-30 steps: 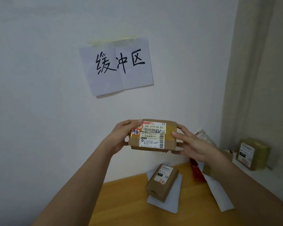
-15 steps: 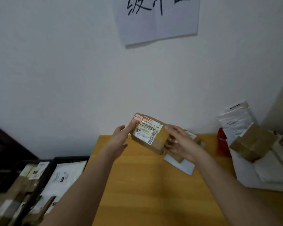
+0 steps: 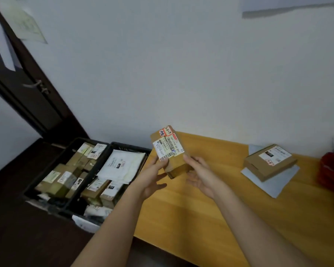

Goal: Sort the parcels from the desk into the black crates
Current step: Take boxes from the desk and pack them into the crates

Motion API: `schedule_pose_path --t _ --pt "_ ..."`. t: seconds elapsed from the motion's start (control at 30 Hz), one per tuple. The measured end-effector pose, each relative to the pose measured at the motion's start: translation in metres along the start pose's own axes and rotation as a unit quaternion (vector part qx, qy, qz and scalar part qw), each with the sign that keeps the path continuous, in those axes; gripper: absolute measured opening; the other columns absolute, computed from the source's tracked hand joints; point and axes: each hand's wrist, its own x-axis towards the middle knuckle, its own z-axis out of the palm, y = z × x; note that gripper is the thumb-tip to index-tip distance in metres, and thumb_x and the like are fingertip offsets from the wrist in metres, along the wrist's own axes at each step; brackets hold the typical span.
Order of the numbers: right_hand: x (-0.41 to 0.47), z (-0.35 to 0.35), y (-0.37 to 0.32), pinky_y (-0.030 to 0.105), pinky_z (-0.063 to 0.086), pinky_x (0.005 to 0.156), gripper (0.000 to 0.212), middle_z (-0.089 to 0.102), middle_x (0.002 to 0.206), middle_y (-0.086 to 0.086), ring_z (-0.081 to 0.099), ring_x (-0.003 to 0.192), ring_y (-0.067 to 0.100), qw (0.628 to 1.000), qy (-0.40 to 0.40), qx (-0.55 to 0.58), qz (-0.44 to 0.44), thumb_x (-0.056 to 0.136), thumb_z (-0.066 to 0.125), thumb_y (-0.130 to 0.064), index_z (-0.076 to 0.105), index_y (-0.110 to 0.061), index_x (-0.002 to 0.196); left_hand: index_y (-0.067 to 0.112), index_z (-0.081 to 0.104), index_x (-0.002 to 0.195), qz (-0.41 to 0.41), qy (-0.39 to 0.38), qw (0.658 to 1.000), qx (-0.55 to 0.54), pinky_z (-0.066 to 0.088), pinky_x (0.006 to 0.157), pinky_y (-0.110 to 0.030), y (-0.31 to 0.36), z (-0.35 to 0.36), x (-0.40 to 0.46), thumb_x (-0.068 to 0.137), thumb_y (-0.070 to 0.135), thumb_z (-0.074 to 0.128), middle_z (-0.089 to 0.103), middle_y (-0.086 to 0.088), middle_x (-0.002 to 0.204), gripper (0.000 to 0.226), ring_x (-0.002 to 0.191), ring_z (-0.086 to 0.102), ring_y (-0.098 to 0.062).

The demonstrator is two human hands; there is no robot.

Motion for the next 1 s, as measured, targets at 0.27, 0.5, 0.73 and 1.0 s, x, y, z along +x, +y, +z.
schedule_pose_path --t 0.27,0.5,0.73,1.0 --pt "0.022 0.171 0.06 0.044 0.047 0.1 0.035 0.063 0.11 -0.001 0.06 0.101 0.024 0.993 -0.053 -0.089 0.063 0.087 0.07 -0.042 0.053 -0.022 0.109 0.034 0.057 0.129 -0.001 0.078 0.996 -0.043 0.051 0.097 -0.042 -0.019 -0.189 -0.037 0.1 0.026 0.056 0.072 0.004 0.114 0.03 0.105 0.066 -0.023" --pt "0.036 0.298 0.095 0.048 0.042 0.108 0.062 0.058 0.118 -0.001 0.058 0.113 0.031 0.968 -0.143 -0.152 0.143 0.085 0.075 -0.038 0.039 -0.04 0.135 0.023 0.06 0.126 0.006 0.14 0.987 -0.079 0.05 0.092 -0.044 -0.028 -0.322 -0.075 0.102 0.011 0.048 0.075 -0.002 0.107 0.029 0.097 0.067 -0.022" --pt "0.07 0.38 0.106 0.049 0.043 0.107 0.066 0.051 0.131 0.002 0.057 0.118 0.034 0.947 -0.198 -0.186 0.17 0.088 0.073 -0.03 0.034 -0.039 0.141 0.025 0.062 0.121 0.001 0.198 0.971 -0.133 0.055 0.071 -0.031 -0.022 -0.403 -0.086 0.101 0.01 0.051 0.074 0.0 0.104 0.027 0.097 0.068 -0.018" --pt "0.144 0.474 0.096 0.05 0.043 0.107 0.083 0.04 0.151 0.002 0.056 0.119 0.034 0.921 -0.259 -0.242 0.159 0.082 0.073 -0.049 0.028 -0.039 0.15 0.016 0.058 0.133 0.018 0.262 0.958 -0.112 0.055 0.067 -0.033 0.023 -0.498 -0.056 0.101 0.011 0.052 0.071 -0.004 0.109 0.033 0.091 0.066 -0.017"
